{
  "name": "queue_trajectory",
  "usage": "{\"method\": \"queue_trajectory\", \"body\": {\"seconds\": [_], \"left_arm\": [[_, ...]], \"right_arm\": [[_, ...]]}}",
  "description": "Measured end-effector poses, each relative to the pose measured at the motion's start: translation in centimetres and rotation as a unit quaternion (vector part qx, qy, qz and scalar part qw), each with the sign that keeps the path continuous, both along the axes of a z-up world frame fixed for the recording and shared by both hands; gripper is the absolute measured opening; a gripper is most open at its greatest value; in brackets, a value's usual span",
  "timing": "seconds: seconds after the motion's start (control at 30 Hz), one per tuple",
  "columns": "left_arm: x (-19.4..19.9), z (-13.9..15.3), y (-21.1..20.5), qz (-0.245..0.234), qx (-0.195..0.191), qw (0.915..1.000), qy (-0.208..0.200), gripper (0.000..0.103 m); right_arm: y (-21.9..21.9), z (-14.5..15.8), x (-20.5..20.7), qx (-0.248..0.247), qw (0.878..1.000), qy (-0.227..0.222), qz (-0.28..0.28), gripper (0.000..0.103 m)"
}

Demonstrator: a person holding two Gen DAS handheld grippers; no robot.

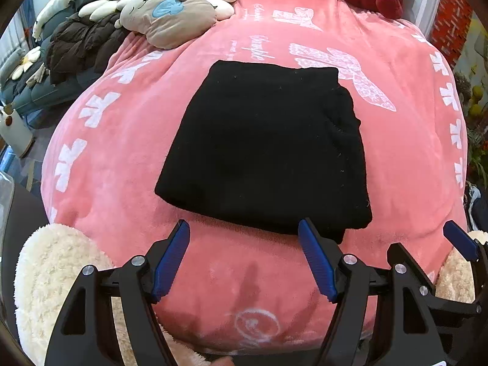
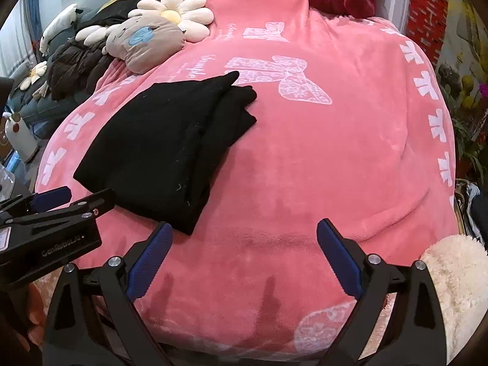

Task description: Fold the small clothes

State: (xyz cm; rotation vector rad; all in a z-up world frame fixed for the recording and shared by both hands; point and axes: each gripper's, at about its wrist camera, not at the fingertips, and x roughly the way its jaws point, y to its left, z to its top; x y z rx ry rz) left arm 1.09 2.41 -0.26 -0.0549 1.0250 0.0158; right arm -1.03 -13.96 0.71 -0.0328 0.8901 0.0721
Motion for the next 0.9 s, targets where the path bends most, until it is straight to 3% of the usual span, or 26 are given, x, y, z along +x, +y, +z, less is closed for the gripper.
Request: {"method": "queue_trajectory", "body": {"seconds": [0.27,0.47,0.73,0.9], "left_arm": [[-0.19,-0.07,-0.5,-0.006,-0.001,1.0,0.001,0.085],[-0.18,-0.08,-0.31,-0.016,-0.031,0.9994,0.0,0.085],[-0.06,-0.2,-0.3,0.007,0.001,1.0,0.002,0.083],[-0.03,-0.33,-0.14,0.006,-0.005,0.9999,0.006,0.08]], "right_arm": [[0.89,-0.18,-0.32,-0.006,1.0,0.004,0.004,0.093],[0.6,-0.37,-0.06,-0.001,1.0,0.011,0.001,0.093],[0.16,-0.4,0.13,0.003,1.0,0.014,-0.009,0.094],[0.08,-0.34,0.17,0.002,1.0,0.014,-0.007,0.094]]}}
